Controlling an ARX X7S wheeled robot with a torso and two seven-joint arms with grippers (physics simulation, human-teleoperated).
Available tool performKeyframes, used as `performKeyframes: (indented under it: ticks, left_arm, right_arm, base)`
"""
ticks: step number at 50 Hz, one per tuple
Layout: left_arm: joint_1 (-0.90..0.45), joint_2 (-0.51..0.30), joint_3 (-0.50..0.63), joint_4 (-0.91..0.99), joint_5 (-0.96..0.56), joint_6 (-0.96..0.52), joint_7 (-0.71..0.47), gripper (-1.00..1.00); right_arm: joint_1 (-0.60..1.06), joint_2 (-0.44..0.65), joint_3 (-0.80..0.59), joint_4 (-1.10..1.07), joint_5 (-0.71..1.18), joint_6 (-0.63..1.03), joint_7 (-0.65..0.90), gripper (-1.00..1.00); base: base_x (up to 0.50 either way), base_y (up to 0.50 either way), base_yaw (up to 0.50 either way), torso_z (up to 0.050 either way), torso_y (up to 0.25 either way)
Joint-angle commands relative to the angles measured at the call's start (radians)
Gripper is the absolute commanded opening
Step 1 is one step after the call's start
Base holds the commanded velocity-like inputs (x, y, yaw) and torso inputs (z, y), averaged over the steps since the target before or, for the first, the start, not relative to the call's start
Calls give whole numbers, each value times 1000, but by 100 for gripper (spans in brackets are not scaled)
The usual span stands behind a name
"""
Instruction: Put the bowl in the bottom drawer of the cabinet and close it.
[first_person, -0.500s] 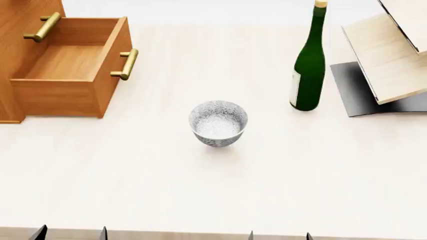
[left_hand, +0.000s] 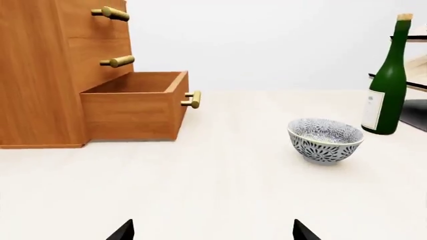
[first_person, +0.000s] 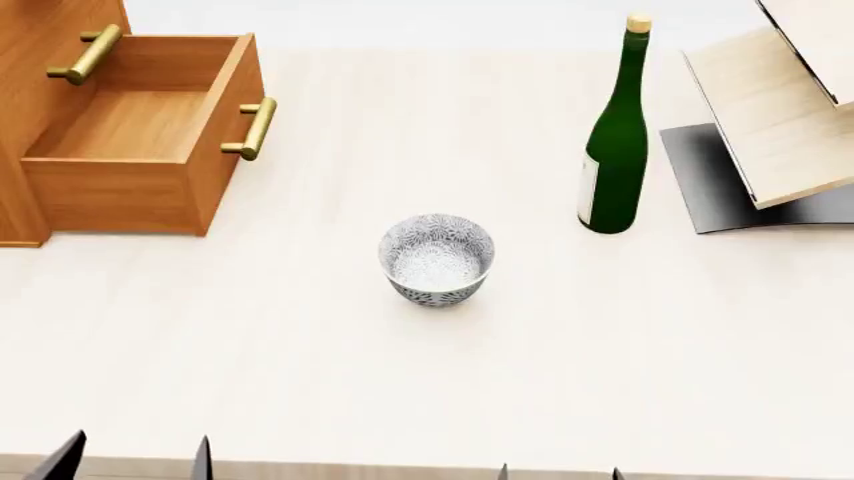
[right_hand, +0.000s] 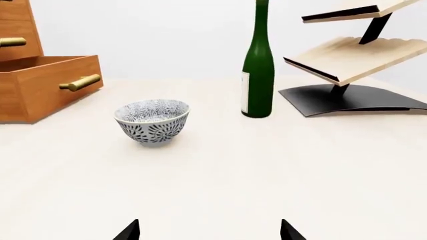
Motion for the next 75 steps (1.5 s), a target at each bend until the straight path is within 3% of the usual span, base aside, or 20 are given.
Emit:
performKeyframes:
  ticks: [1,36,50,70,75]
  left_arm:
    - [-15,7,-7,-27,13,13,-17,100]
    - [-104,-65,82,648,-1,-453,-95,100]
    - [-156,-71,95,749,-22,-560,-112,100]
    - [-172,-87,108,768,-38,-589,-136,100]
    - [-202,-78,108,817,-67,-663,-136,100]
  right_arm:
    - [0,0,1,-7,2,2,2,100]
    - [-14,86,-11,-624,88,278,96,100]
    - [5,105,-20,-749,118,352,121,100]
    - [6,121,-29,-736,129,337,140,100]
    - [9,124,-32,-736,135,340,143,100]
  base:
    - [0,0,0,0,0]
    - [0,0,0,0,0]
    - [0,0,0,0,0]
    - [0,0,0,0,0]
    - [0,0,0,0,0]
